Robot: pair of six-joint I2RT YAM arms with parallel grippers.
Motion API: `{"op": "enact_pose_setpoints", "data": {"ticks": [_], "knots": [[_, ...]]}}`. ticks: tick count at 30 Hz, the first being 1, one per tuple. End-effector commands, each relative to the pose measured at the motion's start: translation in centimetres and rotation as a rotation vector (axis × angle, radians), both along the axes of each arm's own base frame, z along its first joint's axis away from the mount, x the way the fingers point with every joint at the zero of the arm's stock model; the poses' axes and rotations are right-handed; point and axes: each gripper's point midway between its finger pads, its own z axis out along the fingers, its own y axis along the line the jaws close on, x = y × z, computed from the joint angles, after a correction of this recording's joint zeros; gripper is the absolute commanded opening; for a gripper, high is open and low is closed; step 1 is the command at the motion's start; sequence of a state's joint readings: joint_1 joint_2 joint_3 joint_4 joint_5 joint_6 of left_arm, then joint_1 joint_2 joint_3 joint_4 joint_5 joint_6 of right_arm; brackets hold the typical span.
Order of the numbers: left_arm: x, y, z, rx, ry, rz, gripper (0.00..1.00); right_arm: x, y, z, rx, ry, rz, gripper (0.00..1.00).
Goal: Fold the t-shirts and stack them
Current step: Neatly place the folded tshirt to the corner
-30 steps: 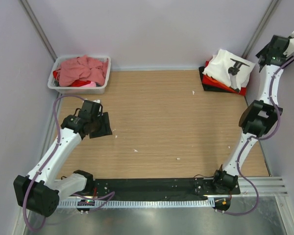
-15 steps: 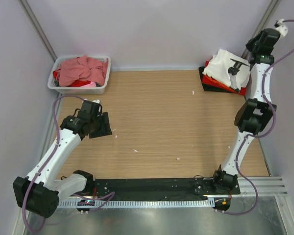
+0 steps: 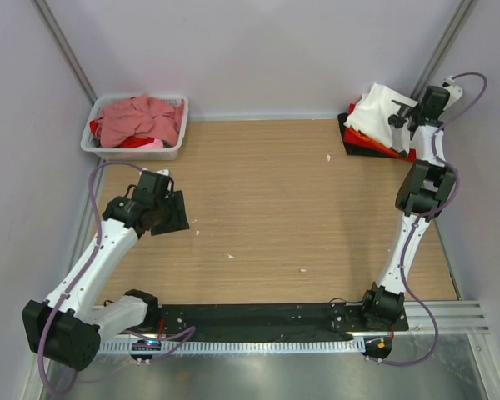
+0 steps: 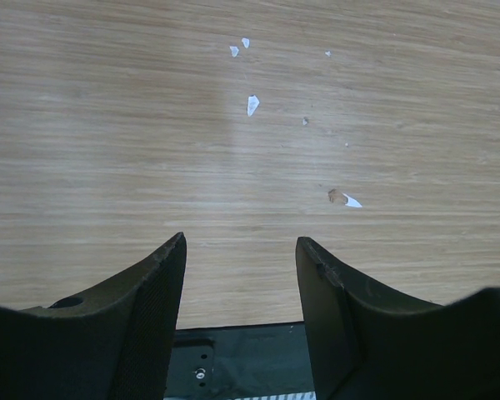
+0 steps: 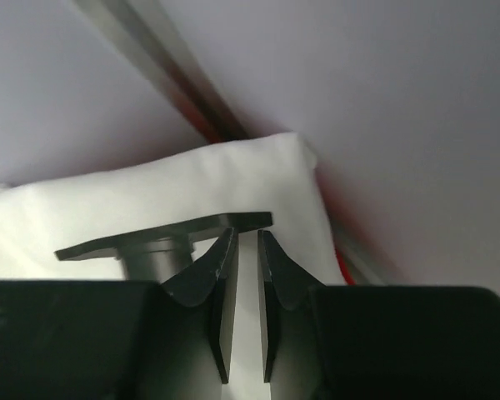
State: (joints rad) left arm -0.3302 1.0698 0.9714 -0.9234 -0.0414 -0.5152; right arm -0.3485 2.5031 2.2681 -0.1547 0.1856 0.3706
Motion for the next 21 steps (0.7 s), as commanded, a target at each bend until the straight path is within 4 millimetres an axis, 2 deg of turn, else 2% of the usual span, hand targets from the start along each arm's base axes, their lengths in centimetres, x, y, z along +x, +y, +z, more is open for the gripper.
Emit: {"op": "enact_pose_setpoints", "data": {"ticks": [1, 5, 10, 13, 14, 15, 16, 17, 19, 20, 21], "knots": [[0.7, 0.2, 0.1, 0.018, -0.027, 0.005, 0.57, -1.2, -5.8, 3.2, -0.038, -0.158, -0.133, 0.22], [0.8, 0.2, -0.1, 0.023, -0.018, 0.008, 0.57, -2.2, -8.0, 2.5, -0.015, -0.188, -0.172, 0.25], [0.8, 0.3, 0.3, 0.020, -0.031, 0.009, 0.56, -1.1, -7.6, 1.7, -0.012, -0.154, -0.097, 0.34], [0.7, 0.3, 0.6, 0.015, -0.047, 0.011, 0.57, -2.5, -8.5, 3.2, -0.035, -0.102, -0.178, 0.53], [0.7, 0.3, 0.9, 0.013, -0.056, 0.012, 0.57, -3.5, -8.6, 6.2, -0.063, -0.122, -0.226, 0.63], [0.7, 0.4, 1.1, 0.010, -0.068, 0.013, 0.57, -5.0, -9.4, 8.3, -0.097, -0.131, -0.310, 0.67], [0.6, 0.4, 1.2, 0.010, -0.073, 0.014, 0.57, -6.0, -9.3, 8.7, -0.106, -0.126, -0.335, 0.71], [0.6, 0.5, 1.5, 0.006, -0.088, 0.015, 0.57, -7.3, -8.7, 14.1, -0.124, -0.213, -0.345, 0.76], [0.6, 0.4, 1.9, -0.004, -0.104, 0.013, 0.57, -8.6, -7.8, 17.1, -0.129, -0.276, -0.348, 0.77], [0.5, 0.4, 2.1, -0.007, -0.111, 0.012, 0.57, -9.1, -6.7, 19.6, -0.133, -0.328, -0.332, 0.78], [0.5, 0.4, 2.5, -0.012, -0.128, 0.013, 0.57, -10.1, -5.5, 23.3, -0.147, -0.414, -0.307, 0.79]]}}
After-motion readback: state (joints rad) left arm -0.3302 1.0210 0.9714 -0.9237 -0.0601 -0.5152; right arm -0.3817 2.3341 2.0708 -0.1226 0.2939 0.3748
